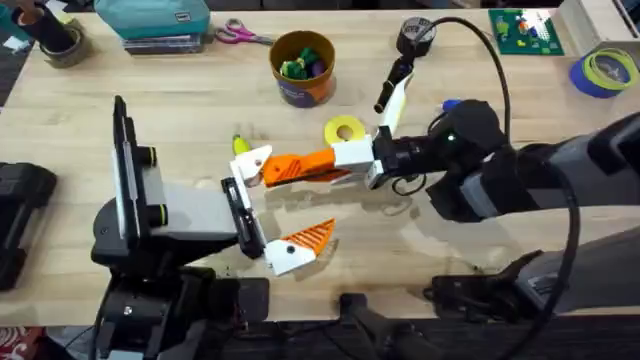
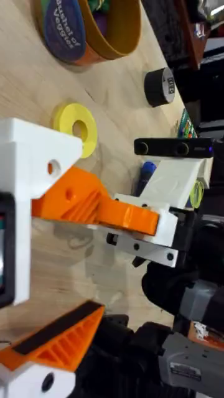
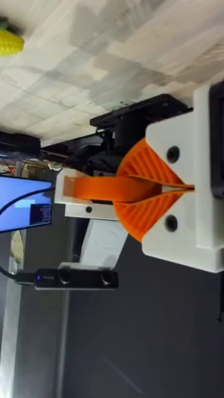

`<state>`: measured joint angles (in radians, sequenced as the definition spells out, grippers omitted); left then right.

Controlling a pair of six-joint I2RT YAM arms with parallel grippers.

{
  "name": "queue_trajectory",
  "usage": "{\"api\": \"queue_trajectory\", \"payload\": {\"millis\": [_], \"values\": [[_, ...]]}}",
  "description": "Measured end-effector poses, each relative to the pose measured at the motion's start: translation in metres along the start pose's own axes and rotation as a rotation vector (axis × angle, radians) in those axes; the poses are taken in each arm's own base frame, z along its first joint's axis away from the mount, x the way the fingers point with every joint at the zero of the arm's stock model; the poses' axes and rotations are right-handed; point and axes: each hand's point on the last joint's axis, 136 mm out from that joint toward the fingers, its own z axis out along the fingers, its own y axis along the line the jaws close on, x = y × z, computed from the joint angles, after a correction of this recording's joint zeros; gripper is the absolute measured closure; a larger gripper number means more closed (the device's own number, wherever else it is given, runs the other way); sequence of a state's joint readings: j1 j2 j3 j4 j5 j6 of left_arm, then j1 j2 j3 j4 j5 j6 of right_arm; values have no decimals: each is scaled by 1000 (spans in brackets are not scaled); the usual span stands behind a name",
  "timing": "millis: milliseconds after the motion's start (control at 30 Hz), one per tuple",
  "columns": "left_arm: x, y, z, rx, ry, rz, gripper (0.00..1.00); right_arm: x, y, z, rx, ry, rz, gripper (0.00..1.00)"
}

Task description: Pick up the gripper from the table and insert it into the empty holder that is missing its gripper. Then pick up a screw, insert it into the mounting hole, and use the screwdriver to tighten it. Finally, clean up the table by picking up the vegetable and placing it into the bucket.

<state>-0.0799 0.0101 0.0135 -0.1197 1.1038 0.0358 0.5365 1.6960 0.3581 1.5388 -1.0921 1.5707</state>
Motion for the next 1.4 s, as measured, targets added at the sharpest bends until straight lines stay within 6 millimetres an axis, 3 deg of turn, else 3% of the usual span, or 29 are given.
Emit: {"api": "queue_trajectory", "payload": {"millis": [900,1400], "values": [[0,1,0,-7,0,-7,15,-18,-6,26,-13,101,-9,993],[0,3,0,-14,0,-10,15,-19,-6,28,-12,109,1,993]]}}
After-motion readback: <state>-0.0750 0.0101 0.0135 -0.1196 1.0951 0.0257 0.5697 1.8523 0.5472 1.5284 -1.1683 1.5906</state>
